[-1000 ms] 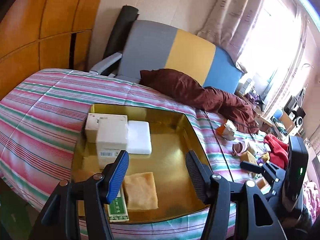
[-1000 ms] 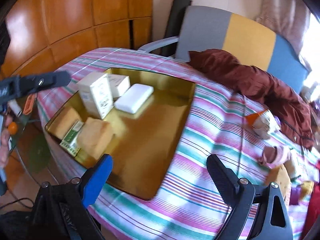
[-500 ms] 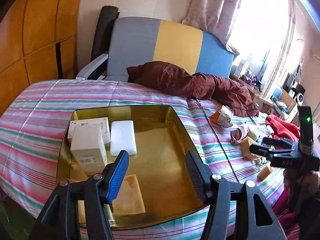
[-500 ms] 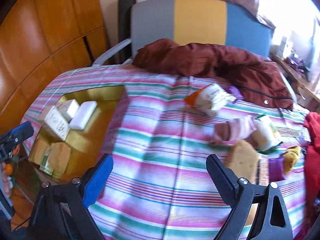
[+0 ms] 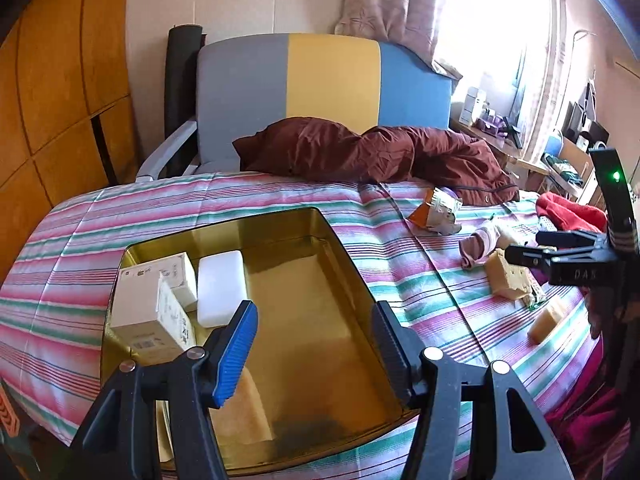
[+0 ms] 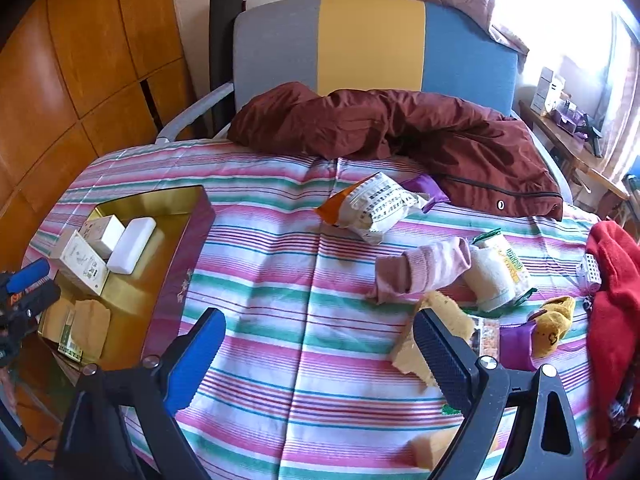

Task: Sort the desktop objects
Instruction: 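Withdraw both open tools from the tray toward the pile, then grasp the white-and-orange snack packet with the left tool while the right tool grasps the pink sock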

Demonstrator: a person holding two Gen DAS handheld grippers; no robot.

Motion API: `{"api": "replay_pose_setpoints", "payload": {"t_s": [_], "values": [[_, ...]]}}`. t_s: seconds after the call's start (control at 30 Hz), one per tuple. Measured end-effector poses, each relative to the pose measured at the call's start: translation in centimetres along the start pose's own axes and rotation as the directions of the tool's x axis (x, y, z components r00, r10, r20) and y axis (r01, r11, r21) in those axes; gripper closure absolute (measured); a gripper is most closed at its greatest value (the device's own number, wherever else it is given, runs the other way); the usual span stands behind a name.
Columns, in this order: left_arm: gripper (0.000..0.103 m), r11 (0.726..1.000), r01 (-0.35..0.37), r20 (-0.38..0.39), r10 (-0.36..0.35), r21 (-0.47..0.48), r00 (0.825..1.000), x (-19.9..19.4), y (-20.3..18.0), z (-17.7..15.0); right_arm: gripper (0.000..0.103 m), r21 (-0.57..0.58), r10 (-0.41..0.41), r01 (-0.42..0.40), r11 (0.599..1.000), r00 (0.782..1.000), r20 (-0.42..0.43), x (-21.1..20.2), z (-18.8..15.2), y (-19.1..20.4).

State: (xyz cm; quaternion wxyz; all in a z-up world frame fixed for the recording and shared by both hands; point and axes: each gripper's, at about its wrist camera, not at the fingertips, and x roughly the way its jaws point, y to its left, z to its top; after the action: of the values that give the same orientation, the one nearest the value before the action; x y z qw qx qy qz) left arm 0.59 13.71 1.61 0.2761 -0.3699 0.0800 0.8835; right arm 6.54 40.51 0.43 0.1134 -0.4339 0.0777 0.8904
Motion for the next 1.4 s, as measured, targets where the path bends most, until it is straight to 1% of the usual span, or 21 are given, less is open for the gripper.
{"api": "replay_pose_setpoints", "payload": {"t_s": [0.23,0.37,0.43,0.5,0.57,0.73,0.8,0.93,1.1,1.27,1.33,1.37,1.4], "values": [[0.044,1.000,0.012,-0.022,-0.011,0.027,1.000,1.1,-1.0,0.2,0.007,0.018,-0.015,0.015,1.000,1.000,-0.013,0.5,1.1,-1.9],[0.044,0.999,0.027,-0.040,-0.026,0.039,0.999,1.8,-1.7,0.3,0.008,0.045,-0.020,0.021,0.999,0.999,-0.032,1.5,1.7,-3.8],[0.044,0.998,0.036,-0.046,-0.034,0.044,0.998,2.0,-2.1,0.2,0.012,0.066,-0.018,0.020,0.998,0.999,-0.037,2.0,2.1,-4.8],[0.044,0.998,0.044,-0.052,-0.041,0.046,0.998,2.3,-2.3,0.2,0.018,0.107,-0.021,0.027,0.994,0.998,-0.051,2.8,2.4,-6.4],[0.043,0.997,0.052,-0.061,-0.049,0.050,0.997,2.6,-2.7,0.2,0.021,0.151,-0.025,0.034,0.988,0.998,-0.066,3.8,2.6,-8.0],[0.043,0.996,0.069,-0.077,-0.064,0.062,0.995,3.3,-3.4,0.2,0.023,0.200,-0.050,0.071,0.977,0.993,-0.106,6.3,2.7,-10.4],[0.043,0.995,0.077,-0.085,-0.072,0.065,0.994,3.6,-3.7,0.2,0.023,0.226,-0.033,0.059,0.972,0.992,-0.118,7.3,2.6,-11.2],[0.043,0.993,0.097,-0.097,-0.089,0.072,0.991,4.4,-4.4,0.6,0.023,0.315,0.022,0.023,0.949,0.990,-0.139,8.9,2.4,-12.8],[0.043,0.988,0.120,-0.104,-0.111,0.093,0.988,5.4,-5.6,1.6,0.016,0.393,0.066,-0.009,0.919,0.989,-0.131,10.2,2.4,-14.0],[0.043,0.982,0.157,-0.106,-0.146,0.105,0.984,6.7,-6.8,3.4,0.016,0.386,0.046,0.015,0.922,0.988,-0.147,11.4,2.6,-14.0],[0.043,0.980,0.169,-0.120,-0.156,0.106,0.980,7.6,-7.3,4.1,0.016,0.378,0.045,0.011,0.926,0.989,-0.140,11.6,2.7,-13.9],[0.043,0.978,0.177,-0.126,-0.163,0.107,0.979,8.0,-7.6,4.4,0.017,0.368,0.049,0.007,0.930,0.989,-0.142,11.8,2.8,-13.6],[0.043,0.977,0.184,-0.131,-0.169,0.108,0.977,8.4,-7.9,4.7,0.022,0.348,0.036,0.021,0.937,0.987,-0.154,12.1,2.9,-13.3]]}}
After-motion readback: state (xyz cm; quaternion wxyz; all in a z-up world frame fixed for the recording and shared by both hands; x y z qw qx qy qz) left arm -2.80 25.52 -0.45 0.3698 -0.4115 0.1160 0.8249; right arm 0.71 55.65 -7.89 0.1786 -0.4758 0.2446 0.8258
